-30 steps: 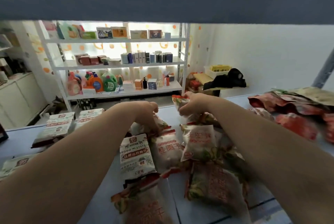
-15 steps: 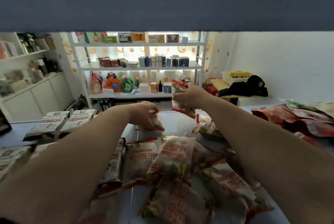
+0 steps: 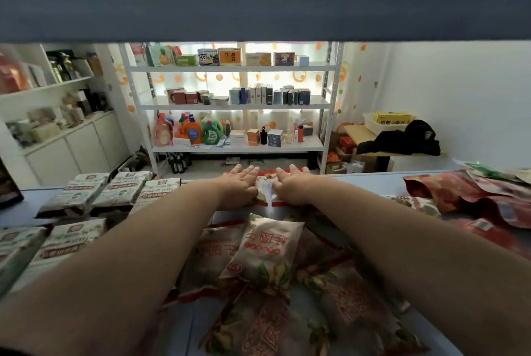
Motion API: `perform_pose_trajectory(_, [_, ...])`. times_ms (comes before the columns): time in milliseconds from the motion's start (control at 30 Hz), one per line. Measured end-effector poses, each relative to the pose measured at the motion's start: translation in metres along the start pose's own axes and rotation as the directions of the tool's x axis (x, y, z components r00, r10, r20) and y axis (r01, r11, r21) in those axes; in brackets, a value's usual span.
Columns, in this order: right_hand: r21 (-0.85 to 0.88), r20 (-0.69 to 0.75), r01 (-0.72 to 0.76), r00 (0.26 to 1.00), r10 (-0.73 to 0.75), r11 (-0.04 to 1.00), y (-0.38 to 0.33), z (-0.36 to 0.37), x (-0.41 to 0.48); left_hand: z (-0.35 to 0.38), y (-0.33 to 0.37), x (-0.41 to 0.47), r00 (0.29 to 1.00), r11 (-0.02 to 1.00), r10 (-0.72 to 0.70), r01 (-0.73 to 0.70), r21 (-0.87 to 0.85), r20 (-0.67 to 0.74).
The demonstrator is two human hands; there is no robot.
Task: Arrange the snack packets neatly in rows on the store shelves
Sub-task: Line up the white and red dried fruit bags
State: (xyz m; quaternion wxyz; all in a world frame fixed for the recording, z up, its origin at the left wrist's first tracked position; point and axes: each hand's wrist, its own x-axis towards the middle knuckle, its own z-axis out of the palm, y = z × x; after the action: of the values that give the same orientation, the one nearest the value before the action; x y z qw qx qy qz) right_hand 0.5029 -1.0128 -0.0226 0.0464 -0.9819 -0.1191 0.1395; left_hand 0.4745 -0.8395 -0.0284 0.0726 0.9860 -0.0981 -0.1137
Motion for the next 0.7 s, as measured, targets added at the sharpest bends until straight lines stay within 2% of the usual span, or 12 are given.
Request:
perform_pose_trajectory(133, [0.022,-0.001,-0.014,1.0,0.014,1.0,-0.003,0.008,0.0,0.002,0.002,0.001,1.0,0.994,0.001,0.0,0.106,-0.008])
perform_pose_trajectory(233, [0.035,0.003,-0.001,1.0,0.0,0.999,-0.006,-0.004,-0.014,-0.01,0.008,-0.009,1.0,0.993,0.003,-0.003,0.121,-0.005])
perform_pose_trajectory(300, [0.058,-0.073,0.135,0.989,-0.131,0.989,-0.009,-0.021,-0.036,-0.027,0.011,-0.025,0.995,0.998,0.011,-0.004,0.07,-0.098])
perform_pose_trajectory(367, [0.04,-0.174,0.342,0.928,-0.33,0.939,-0.012,-0.039,-0.069,-0.043,0.014,-0.052,0.98,0.997,0.061,-0.049,0.068,-0.191])
perform_pose_trajectory(400, [0.028,-0.186,0.424,0.892,-0.412,0.905,-0.013,-0.045,-0.088,-0.049,0.014,-0.067,0.978,0.992,0.104,-0.089,0.091,-0.18])
perform_pose_trajectory(467, [0.019,-0.113,0.501,0.861,-0.496,0.865,-0.015,-0.048,-0.127,-0.054,0.015,-0.101,0.988,0.982,0.149,-0.144,0.122,-0.03])
perform_pose_trajectory(567, [-0.085,0.118,0.437,0.897,-0.427,0.895,-0.019,-0.033,-0.165,-0.048,0.023,-0.139,0.962,0.973,0.082,-0.133,0.186,0.259])
perform_pose_trajectory(633, [-0.166,0.191,0.408,0.907,-0.376,0.898,-0.022,-0.018,-0.171,-0.035,0.029,-0.148,0.942,0.953,0.034,-0.131,0.272,0.335])
perform_pose_trajectory(700, [-0.194,0.171,0.418,0.905,-0.389,0.888,-0.023,-0.006,-0.168,-0.021,0.032,-0.148,0.947,0.93,0.024,-0.139,0.34,0.322])
